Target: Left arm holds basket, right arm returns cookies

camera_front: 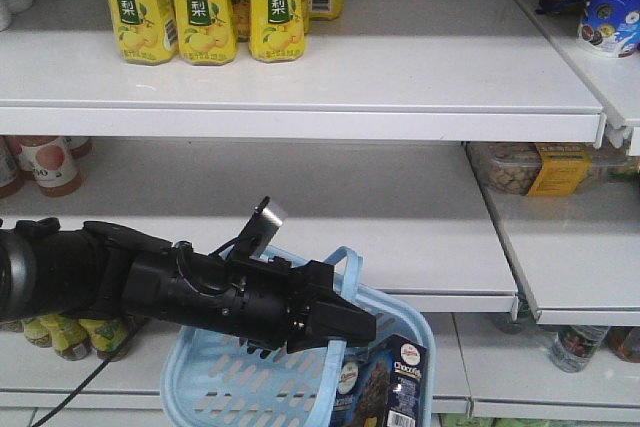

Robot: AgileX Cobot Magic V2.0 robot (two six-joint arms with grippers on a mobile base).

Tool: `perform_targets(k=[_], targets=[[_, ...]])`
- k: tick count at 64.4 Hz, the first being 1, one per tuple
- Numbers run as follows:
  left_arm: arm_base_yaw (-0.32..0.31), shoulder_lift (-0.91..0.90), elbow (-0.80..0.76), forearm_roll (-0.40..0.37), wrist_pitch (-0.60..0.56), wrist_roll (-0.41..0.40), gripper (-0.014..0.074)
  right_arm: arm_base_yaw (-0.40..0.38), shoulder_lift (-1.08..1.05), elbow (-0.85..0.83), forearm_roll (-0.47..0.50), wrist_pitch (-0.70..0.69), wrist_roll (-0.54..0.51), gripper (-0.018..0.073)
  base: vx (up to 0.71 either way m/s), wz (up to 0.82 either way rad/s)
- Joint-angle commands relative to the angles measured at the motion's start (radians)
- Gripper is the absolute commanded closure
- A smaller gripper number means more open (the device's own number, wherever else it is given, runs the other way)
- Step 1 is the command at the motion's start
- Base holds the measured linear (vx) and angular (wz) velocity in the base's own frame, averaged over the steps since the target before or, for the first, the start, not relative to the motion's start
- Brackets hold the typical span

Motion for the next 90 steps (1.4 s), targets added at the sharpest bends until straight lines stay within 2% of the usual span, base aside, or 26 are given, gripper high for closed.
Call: perform_targets(k=[1,90], targets=[[-0.001,-0.055,-0.026,-0.073,0.071,0.009,0.0603,0.001,-0.010,0.002,-0.004,-0.074,-0.006,0.0568,0.06,0.02],[-0.001,-0.055,-0.026,-0.073,0.071,0.009,0.0603,0.001,-0.010,0.002,-0.004,-0.074,-0.006,0.0568,0.05,-0.01]])
